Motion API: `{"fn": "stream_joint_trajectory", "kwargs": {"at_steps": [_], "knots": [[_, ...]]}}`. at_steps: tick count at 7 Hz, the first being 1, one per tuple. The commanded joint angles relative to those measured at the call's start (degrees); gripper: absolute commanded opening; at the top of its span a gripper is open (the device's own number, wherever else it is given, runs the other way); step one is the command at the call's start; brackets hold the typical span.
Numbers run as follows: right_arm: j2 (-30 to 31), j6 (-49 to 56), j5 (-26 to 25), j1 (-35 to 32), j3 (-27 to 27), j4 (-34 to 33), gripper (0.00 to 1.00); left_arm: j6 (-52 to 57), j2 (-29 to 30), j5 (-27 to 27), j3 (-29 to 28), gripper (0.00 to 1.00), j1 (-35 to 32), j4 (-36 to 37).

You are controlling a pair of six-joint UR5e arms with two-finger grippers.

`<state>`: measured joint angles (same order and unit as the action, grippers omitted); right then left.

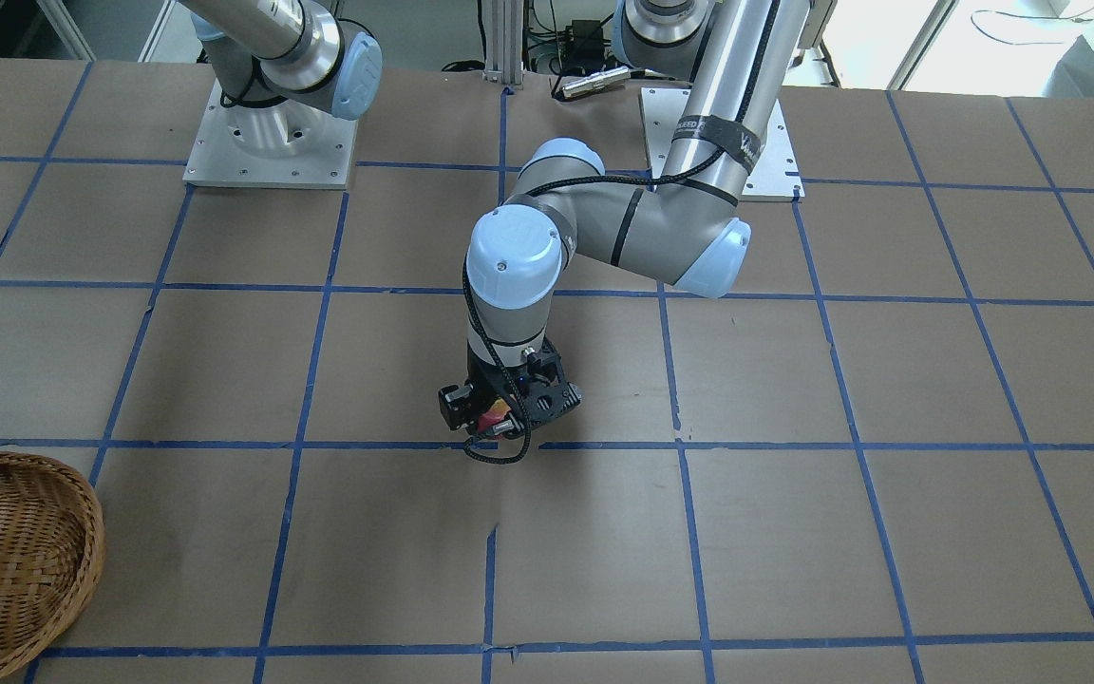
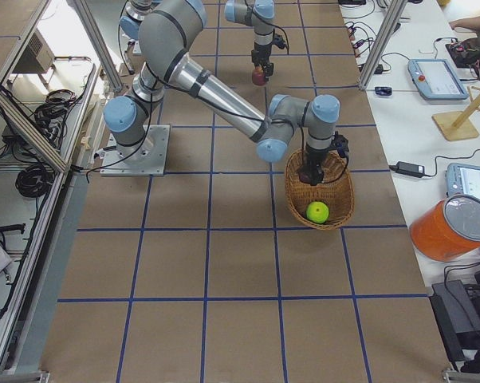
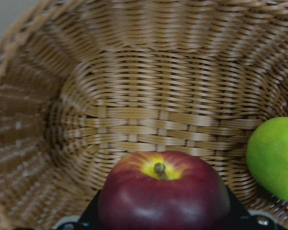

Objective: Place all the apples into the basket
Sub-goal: 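Release purple apple into basket while left gripper releases red apple and withdraws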

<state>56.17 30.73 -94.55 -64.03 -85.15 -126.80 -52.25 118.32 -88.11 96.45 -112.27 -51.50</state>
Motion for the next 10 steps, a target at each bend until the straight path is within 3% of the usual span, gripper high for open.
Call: {"fn": "stream_joint_trajectory", "kwargs": {"at_steps": [1,2,4,6,8,10], "knots": [[-2.82,2.22,-0.19,1.54,0.08,-3.71,0.51,5.72,-1.32,-0.31,-1.18,0.93,1.69,0.53],[-2.56,3.10,-0.19,1.54,0.08,-3.37,1.00,6.63,-4.12,-0.40,-1.09,0.97,2.49,-3.22],[1.72,2.41,-0.37,0.50,-0.18,-1.44,1.00,11.08,-12.10,-0.49,-2.49,0.97,4.59,-16.98],[9.00,0.75,0.07,-5.45,-0.19,10.29,1.00,25.27,-21.50,-3.03,-5.13,0.97,8.62,-32.63],[11.94,-3.90,3.48,-14.32,-0.98,17.45,1.00,43.64,-28.81,-2.86,-4.96,0.97,15.29,-39.70],[11.42,-19.93,4.54,-26.08,-1.15,19.05,1.00,52.75,-32.52,-2.60,-4.35,0.98,19.53,-39.47]]}}
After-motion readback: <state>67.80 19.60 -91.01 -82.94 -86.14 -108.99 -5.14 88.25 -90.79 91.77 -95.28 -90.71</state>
